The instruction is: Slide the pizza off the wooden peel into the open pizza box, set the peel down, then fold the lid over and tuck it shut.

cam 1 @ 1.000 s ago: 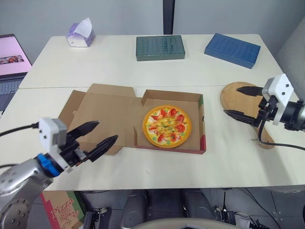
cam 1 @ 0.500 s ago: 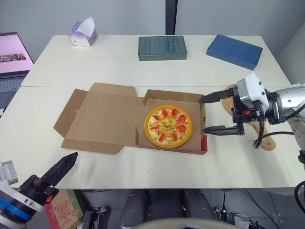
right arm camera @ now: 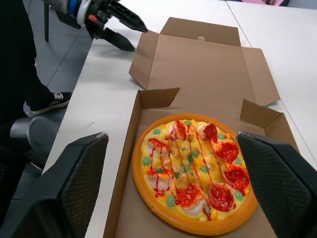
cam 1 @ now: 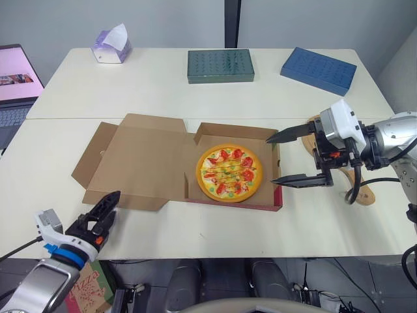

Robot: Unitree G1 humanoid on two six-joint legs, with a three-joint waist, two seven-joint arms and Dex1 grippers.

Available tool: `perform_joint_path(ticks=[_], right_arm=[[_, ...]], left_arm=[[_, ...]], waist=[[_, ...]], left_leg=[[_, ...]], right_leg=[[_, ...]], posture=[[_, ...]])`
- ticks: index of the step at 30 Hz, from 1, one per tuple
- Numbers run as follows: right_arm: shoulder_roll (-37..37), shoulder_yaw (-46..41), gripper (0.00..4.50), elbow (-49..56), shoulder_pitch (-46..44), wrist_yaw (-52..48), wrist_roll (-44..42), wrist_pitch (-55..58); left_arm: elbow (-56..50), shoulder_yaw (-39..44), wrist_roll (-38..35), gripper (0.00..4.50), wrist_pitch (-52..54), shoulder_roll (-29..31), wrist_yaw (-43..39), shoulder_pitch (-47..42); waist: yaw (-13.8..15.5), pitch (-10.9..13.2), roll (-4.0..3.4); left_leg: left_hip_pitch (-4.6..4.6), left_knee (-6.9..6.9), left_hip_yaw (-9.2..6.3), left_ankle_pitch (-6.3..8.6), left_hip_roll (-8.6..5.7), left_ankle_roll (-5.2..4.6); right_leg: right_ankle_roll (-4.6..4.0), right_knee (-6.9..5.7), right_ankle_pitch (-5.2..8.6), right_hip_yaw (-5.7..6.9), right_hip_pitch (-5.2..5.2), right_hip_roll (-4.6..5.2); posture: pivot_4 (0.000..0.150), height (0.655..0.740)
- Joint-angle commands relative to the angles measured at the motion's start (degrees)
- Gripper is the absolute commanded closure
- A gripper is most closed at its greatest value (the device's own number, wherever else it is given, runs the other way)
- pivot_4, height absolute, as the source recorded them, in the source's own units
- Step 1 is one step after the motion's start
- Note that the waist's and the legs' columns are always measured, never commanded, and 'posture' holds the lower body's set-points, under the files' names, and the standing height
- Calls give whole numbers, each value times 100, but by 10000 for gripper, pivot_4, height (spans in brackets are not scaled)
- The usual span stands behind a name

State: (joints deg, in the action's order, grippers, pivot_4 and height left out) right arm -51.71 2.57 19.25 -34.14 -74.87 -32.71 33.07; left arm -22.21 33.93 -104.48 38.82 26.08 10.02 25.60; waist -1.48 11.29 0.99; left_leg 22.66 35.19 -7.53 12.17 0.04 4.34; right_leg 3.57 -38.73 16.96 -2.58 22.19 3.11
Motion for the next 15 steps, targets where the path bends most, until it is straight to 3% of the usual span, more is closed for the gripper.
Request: perform_joint_path(ticks=[1, 10, 15], right_arm=[[-106, -88, 438, 109, -161, -48, -41, -19], [-158, -82, 438, 74, -188, -81, -39, -9], [-164, -91, 0, 61, -181, -99, -44, -21]], left_arm=[[67, -49, 28, 0, -337, -176, 236, -292], [106, 34, 281, 0, -623, -395, 339, -458], [129, -32, 305, 14988, -574, -345, 305, -433]], waist=[[1, -1, 1], [2, -5, 9], [1, -5, 9]], left_leg=[[0, 0, 1, 0, 0, 0], [1, 0, 1, 0, -2, 0], [2, 0, 1, 0, -2, 0]], right_leg=[[0, 0, 0, -1, 0, 0], [1, 2, -1, -1, 0, 0], [1, 2, -1, -1, 0, 0]], posture=[[1500, 7400], [1500, 7400], [1500, 7400]])
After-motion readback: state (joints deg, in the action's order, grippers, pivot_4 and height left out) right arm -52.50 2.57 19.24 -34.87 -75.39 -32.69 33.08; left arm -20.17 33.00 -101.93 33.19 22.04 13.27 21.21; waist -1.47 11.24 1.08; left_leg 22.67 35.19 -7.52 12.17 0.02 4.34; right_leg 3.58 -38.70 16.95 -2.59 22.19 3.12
